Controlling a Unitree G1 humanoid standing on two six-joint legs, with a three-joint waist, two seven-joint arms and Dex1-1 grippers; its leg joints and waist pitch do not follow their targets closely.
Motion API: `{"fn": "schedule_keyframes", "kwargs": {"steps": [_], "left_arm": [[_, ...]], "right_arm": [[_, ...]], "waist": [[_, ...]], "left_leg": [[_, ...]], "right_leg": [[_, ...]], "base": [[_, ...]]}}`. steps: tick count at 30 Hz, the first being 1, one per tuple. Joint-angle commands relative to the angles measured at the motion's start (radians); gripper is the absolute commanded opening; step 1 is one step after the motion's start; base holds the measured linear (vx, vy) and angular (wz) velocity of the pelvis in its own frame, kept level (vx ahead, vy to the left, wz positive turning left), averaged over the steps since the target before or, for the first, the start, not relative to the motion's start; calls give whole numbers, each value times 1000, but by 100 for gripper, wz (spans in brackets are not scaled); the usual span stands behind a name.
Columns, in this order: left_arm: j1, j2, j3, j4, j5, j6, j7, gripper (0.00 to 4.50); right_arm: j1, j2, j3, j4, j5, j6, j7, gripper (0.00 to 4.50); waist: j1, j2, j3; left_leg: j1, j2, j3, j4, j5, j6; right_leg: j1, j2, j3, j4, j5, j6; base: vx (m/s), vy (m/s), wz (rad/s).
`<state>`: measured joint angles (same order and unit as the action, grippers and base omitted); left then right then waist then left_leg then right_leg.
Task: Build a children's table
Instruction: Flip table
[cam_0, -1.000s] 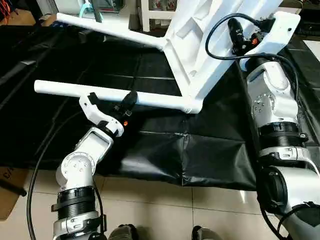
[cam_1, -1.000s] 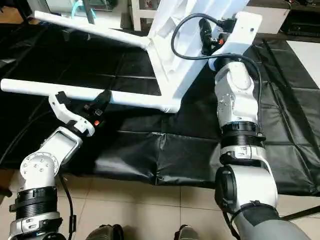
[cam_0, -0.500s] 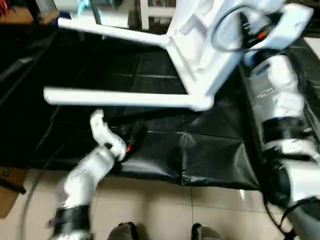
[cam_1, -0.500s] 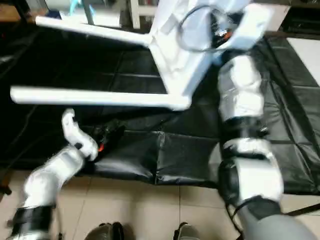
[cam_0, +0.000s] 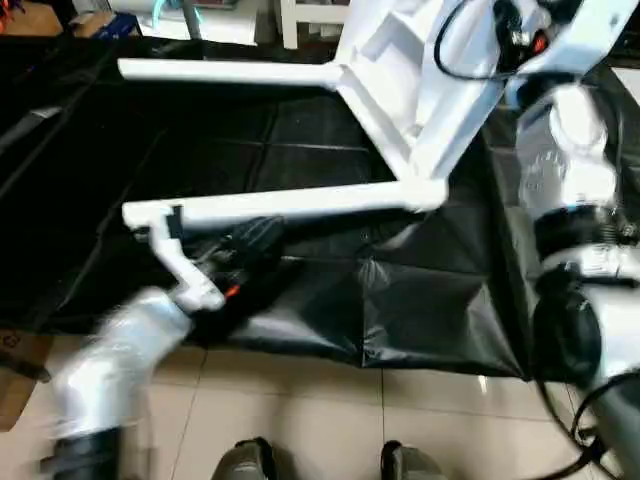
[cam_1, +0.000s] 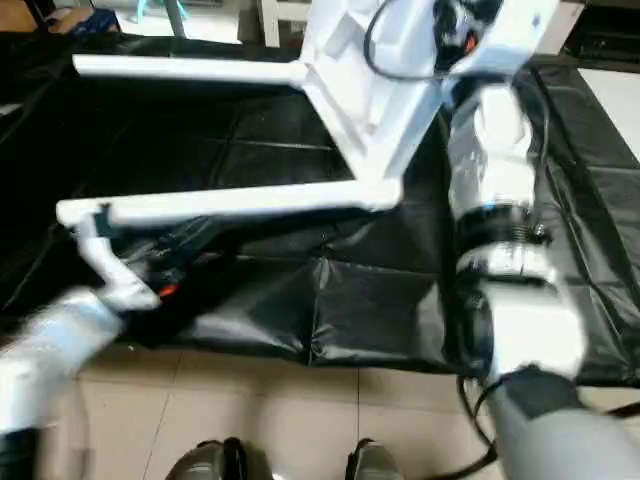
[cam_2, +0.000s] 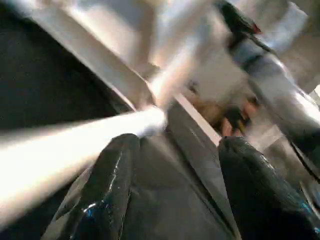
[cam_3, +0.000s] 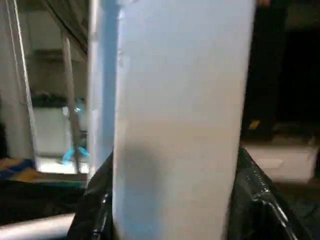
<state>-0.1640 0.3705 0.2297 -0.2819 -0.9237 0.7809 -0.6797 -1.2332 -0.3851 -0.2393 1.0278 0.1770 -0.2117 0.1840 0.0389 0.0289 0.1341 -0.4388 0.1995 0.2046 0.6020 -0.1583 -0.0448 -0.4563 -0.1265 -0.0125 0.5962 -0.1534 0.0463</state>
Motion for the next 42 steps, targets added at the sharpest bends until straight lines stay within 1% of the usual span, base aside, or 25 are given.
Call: {"fn": "schedule_keyframes", "kwargs": {"steps": [1,2,5,8,10,11,12,13,14,17,19,20,24,25,26,27,29,30,32,34,35,36,39,40,42], "left_arm": [[14,17,-28,-26,1,22,-30,295],[24,38,-50,-22,46,-5,-46,295],[26,33,-52,-20,55,-15,-44,295],[-1,10,-30,-9,61,-48,-11,295],[-7,10,-22,-7,54,-51,-4,295],[-20,7,-10,6,63,-69,13,295],[-73,-14,28,72,117,-147,78,295],[-73,-14,28,72,117,-147,78,295],[-111,-29,51,112,144,-192,120,295],[-128,-31,58,122,151,-203,131,295],[-131,-31,55,121,159,-207,131,295],[-129,-25,40,117,183,-219,134,295],[-127,-19,19,116,212,-234,140,295],[-129,-25,9,122,234,-252,147,295],[-133,-31,3,124,243,-261,152,295],[-135,-35,-2,123,248,-266,157,295],[-136,-40,-13,118,252,-269,163,295],[-136,-40,-13,118,252,-269,163,295],[-133,-45,-19,113,259,-272,164,295],[-125,-48,-23,107,265,-274,162,295],[-118,-48,-28,101,266,-272,159,295],[-115,-49,-28,98,266,-272,159,295],[-102,-51,-33,90,265,-274,162,295],[-100,-51,-35,90,265,-274,162,295],[-99,-51,-37,90,267,-274,162,295]], "right_arm": [[-103,-50,4,-43,-43,-105,-18,149],[-147,-78,0,-15,-56,-128,-48,146],[-172,-98,7,-1,-71,-147,-54,143],[-207,-115,17,14,-84,-184,-47,135],[-219,-121,21,29,-91,-201,-48,132],[-230,-130,37,38,-112,-220,-50,132],[-264,-160,76,61,-183,-259,-84,132],[-264,-160,76,61,-183,-259,-84,131],[-296,-188,109,80,-238,-279,-115,131],[-323,-213,140,91,-285,-293,-132,122],[-340,-227,164,97,-314,-301,-127,119],[-380,-253,237,108,-396,-321,-101,117],[-419,-274,332,113,-504,-340,-91,116],[-442,-281,393,119,-579,-350,-117,116],[-458,-284,436,127,-634,-350,-149,116],[-468,-283,468,132,-674,-348,-174,116],[-480,-274,515,145,-733,-340,-215,116],[-480,-274,515,145,-733,-340,-215,116],[-484,-258,567,164,-785,-322,-245,113],[-484,-248,595,192,-805,-318,-253,110],[-478,-243,604,208,-810,-312,-253,106],[-474,-241,605,213,-809,-311,-251,106],[-452,-234,617,236,-823,-305,-261,103],[-447,-232,619,240,-826,-299,-259,103],[-441,-227,623,247,-830,-287,-251,103]], "waist": [[-6,-14,-96],[-5,-14,-95],[-7,-12,-95],[-5,-15,-101],[-6,-17,-101],[-8,-19,-102],[-9,-20,-104],[-7,-18,-106],[-5,-19,-113],[-2,-21,-116],[-4,-24,-111],[-8,-25,-105],[-9,-25,-96],[-8,-24,-90],[-11,-24,-83],[-11,-25,-79],[-14,-22,-72],[-14,-22,-72],[-18,-18,-71],[-21,-22,-71],[-20,-17,-74],[-19,-18,-75],[-12,-17,-69],[-11,-19,-69],[-6,-21,-77]], "left_leg": [[52,-3,11,-46,-35,133],[48,-5,11,-44,-26,134],[48,-4,11,-43,-36,132],[44,-8,11,-37,9,148],[41,-9,10,-35,17,155],[38,-10,11,-33,17,161],[37,-10,11,-30,21,164],[40,-11,11,-26,31,167],[29,-16,11,-13,100,192],[20,-18,9,-4,132,204],[16,-17,12,-2,103,213],[15,-12,12,-4,53,208],[17,-5,14,-6,-41,184],[16,-3,13,-8,-77,168],[16,-3,14,-10,-139,135],[17,-2,14,-13,-164,119],[22,-1,11,-20,-260,60],[22,-1,11,-20,-260,60],[25,-2,7,-28,-326,12],[30,-1,3,-34,-378,-14],[37,0,3,-34,-399,-23],[38,1,1,-36,-402,-27],[56,6,2,-41,-475,-46],[55,6,2,-41,-480,-46],[48,3,-1,-40,-423,-44]], "right_leg": [[60,37,-7,-20,63,-300],[62,36,-6,-17,75,-296],[62,35,-6,-17,75,-294],[67,37,-5,-8,161,-306],[68,37,-5,-6,174,-310],[70,37,-6,-4,179,-314],[70,38,-6,-3,181,-315],[67,41,-6,-3,187,-317],[65,45,-5,11,272,-319],[61,46,-9,20,310,-318],[57,46,-9,18,282,-316],[55,42,-10,13,210,-312],[49,38,-7,5,81,-297],[44,37,-7,2,25,-286],[39,38,-6,-5,-64,-260],[36,37,-6,-9,-101,-247],[27,37,-5,-17,-223,-193],[27,37,-5,-17,-223,-193],[21,40,-6,-21,-266,-154],[17,41,-6,-23,-284,-140],[12,41,-4,-24,-269,-143],[12,42,-4,-24,-254,-147],[0,51,-3,-28,-233,-164],[2,49,-2,-29,-240,-162],[14,47,1,-21,-195,-163]], "base": [[0,0,0],[0,0,0],[0,0,0],[0,0,0],[0,0,0],[0,0,0],[0,0,0],[0,0,0],[0,0,0],[0,0,0],[0,0,0],[0,0,0],[0,0,0],[0,0,0],[0,0,0],[0,0,0],[0,0,0],[0,0,0],[0,0,0],[-26,-1,2],[-53,-2,3],[0,0,0],[-7,0,6],[0,0,0],[0,0,0]]}}
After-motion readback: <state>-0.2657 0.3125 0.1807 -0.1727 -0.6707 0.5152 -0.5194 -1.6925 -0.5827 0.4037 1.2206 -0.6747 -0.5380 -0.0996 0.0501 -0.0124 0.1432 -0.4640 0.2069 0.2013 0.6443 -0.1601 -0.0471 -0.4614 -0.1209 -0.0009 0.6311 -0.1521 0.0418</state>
